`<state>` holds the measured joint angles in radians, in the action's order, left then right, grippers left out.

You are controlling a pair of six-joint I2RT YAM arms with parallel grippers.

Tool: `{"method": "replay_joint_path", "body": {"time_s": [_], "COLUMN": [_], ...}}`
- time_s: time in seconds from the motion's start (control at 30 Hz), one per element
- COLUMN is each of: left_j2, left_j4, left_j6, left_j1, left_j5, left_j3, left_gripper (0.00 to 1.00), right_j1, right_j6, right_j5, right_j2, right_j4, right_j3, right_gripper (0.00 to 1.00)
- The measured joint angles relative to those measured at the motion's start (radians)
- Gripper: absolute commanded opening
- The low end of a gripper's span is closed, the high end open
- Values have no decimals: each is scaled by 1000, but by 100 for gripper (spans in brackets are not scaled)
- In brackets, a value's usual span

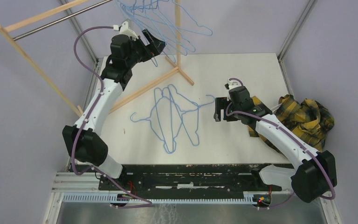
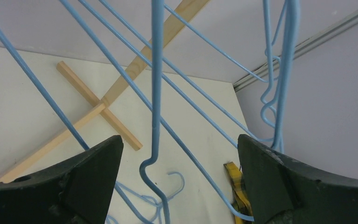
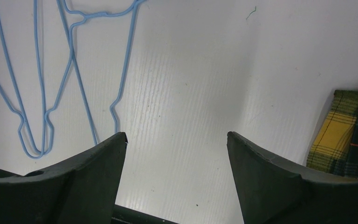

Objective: Organize the hangers

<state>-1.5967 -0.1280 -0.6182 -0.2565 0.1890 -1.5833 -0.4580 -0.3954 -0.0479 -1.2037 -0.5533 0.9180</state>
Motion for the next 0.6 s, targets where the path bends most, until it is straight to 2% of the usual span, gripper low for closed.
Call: {"method": "replay_joint_path", "body": {"time_s": [0.37, 0.5, 0.6], "left_j2": [225, 298, 359], "left_j4": [-65, -88, -117], "left_j6": [78, 106, 123], "left_j1": [8, 14, 19], "left_j5": [-66, -110, -135], "left_j3": [72, 139, 215], "left_gripper": [99, 99, 99], "right_j1": [0, 0, 0], "right_j6": [0, -8, -23], "right_j5": [6, 30, 61], "right_j2": [-18, -51, -101], "right_j4": [8, 21, 43], "right_j3": [-14, -20, -20], "right_gripper": [87, 78, 74]}}
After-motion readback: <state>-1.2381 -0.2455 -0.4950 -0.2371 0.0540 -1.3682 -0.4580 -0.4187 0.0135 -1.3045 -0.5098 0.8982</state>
